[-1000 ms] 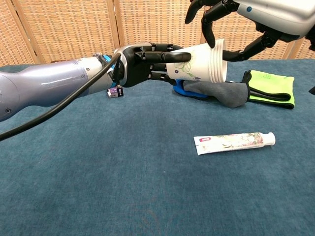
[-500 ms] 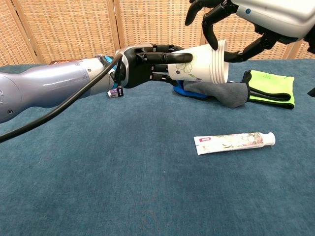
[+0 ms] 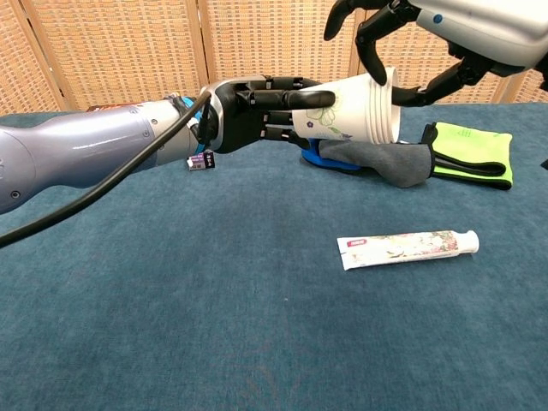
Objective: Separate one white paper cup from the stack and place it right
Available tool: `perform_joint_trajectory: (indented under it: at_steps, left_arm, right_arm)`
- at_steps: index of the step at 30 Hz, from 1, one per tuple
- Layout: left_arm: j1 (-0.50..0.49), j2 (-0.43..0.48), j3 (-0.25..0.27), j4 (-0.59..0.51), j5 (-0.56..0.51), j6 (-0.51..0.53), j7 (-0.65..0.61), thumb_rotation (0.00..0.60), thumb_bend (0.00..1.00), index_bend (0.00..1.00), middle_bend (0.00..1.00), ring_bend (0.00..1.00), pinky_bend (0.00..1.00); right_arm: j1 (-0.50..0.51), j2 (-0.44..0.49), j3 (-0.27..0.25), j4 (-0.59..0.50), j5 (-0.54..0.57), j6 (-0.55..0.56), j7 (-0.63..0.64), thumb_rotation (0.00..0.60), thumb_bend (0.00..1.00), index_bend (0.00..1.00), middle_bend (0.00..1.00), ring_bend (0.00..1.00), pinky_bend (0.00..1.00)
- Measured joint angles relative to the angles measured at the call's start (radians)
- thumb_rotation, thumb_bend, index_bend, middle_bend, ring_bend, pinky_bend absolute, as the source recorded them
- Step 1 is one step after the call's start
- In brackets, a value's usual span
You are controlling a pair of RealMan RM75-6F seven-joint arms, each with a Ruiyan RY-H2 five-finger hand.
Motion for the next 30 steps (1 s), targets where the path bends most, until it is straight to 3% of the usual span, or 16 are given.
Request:
perform_joint_trajectory:
  at_steps: [12,19,24,30]
  left_arm:
    - [0.039,0.049,0.006,0.025,0.009,-0.002,-0.040,0.600,0.21,0.46,0.50,0.48,0.50]
    - [0.082,0.140,0.036,0.064,0.056,0.016,-0.046,0.600,0.21,0.46,0.50,0.48,0.50]
    - [0.115,0.205,0.091,0.128,0.124,0.075,0.066,0.600,0.21,0.46,0.50,0.48,0.50]
    - [0.154,0.266,0.174,0.202,0.195,0.153,0.303,0.600,0.21,0.46,0.50,0.48,0.50]
  right_arm:
    - [-0.061,0.059,-0.028,0.037,-0.015,0.092,-0.005,0.600,0.68,0.68,0.39,0.20,0.29]
    - [-0.117,0.091,-0.064,0.082,-0.015,0.119,-0.007,0.600,0.68,0.68,0.39,0.20,0.29]
    - [-0.159,0.087,-0.098,0.176,-0.004,0.108,0.008,0.600,0.68,0.68,0.39,0.20,0.29]
    - [-0.199,0.061,-0.128,0.277,0.041,0.019,0.022,0.600,0.68,0.68,0.39,0.20,0.29]
